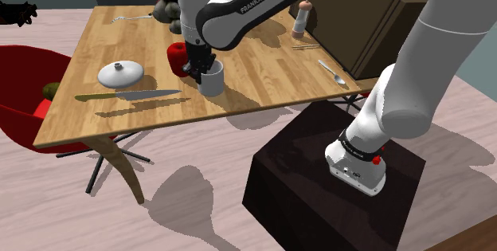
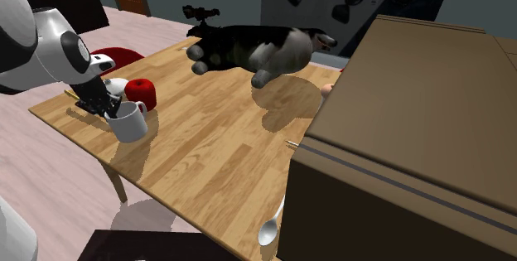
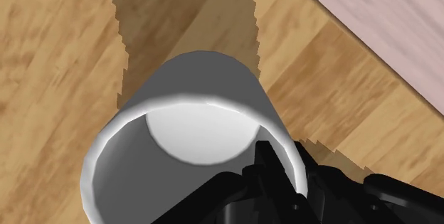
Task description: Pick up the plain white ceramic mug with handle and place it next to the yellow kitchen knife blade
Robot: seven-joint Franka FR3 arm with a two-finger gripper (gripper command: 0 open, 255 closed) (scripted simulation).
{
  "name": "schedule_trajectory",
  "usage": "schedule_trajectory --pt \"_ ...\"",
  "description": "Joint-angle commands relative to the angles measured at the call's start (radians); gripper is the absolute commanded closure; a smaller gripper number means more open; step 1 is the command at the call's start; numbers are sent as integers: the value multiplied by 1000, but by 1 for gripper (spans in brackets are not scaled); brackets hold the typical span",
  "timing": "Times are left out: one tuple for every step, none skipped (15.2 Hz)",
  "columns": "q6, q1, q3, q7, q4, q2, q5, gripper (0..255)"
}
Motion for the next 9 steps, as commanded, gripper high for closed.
schedule_trajectory --pt "3 0 0 0 -1 1 -1 255" --pt "3 0 0 0 -1 1 -1 255" --pt "3 0 0 0 -1 1 -1 255" --pt "3 0 0 0 -1 1 -1 255" --pt "3 0 0 0 -1 1 -1 255" --pt "3 0 0 0 -1 1 -1 0" --pt "3 0 0 0 -1 1 -1 0" --pt "3 0 0 0 -1 1 -1 0" --pt "3 0 0 0 -1 1 -1 0"
